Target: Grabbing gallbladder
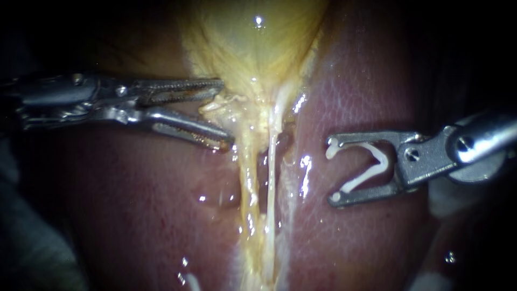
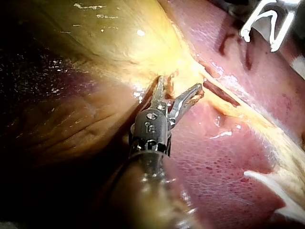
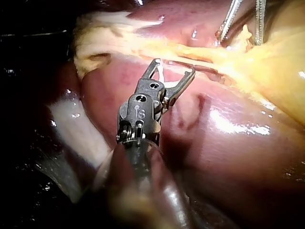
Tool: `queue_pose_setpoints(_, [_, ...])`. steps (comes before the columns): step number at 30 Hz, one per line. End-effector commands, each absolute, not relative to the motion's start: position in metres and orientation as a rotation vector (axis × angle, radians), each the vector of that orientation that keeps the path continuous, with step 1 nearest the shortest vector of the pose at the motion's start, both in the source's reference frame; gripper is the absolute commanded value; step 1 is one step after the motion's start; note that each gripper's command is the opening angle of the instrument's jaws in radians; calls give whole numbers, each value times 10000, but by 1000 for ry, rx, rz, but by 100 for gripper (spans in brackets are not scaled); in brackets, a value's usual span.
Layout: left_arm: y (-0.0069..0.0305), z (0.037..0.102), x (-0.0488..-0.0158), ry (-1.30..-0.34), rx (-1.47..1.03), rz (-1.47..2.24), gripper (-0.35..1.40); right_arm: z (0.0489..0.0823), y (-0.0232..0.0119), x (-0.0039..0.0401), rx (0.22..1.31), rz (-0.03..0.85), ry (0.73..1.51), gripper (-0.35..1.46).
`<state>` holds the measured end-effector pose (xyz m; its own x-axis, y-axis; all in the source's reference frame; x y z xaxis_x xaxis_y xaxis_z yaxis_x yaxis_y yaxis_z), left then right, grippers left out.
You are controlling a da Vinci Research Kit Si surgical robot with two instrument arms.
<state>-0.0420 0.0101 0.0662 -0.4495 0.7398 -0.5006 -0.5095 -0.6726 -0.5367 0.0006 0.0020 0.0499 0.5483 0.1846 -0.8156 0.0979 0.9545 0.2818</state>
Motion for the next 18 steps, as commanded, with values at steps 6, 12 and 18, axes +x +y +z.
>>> queue_pose_setpoints(6, [106,655,-421,-396,-930,2116,19,498,20,5,312,52,994,50])
queue_pose_setpoints(12, [111,648,-420,-392,-917,2094,-3,498,20,5,312,52,994,50])
queue_pose_setpoints(18, [112,644,-421,-403,-904,2072,-31,498,20,5,312,52,994,50])
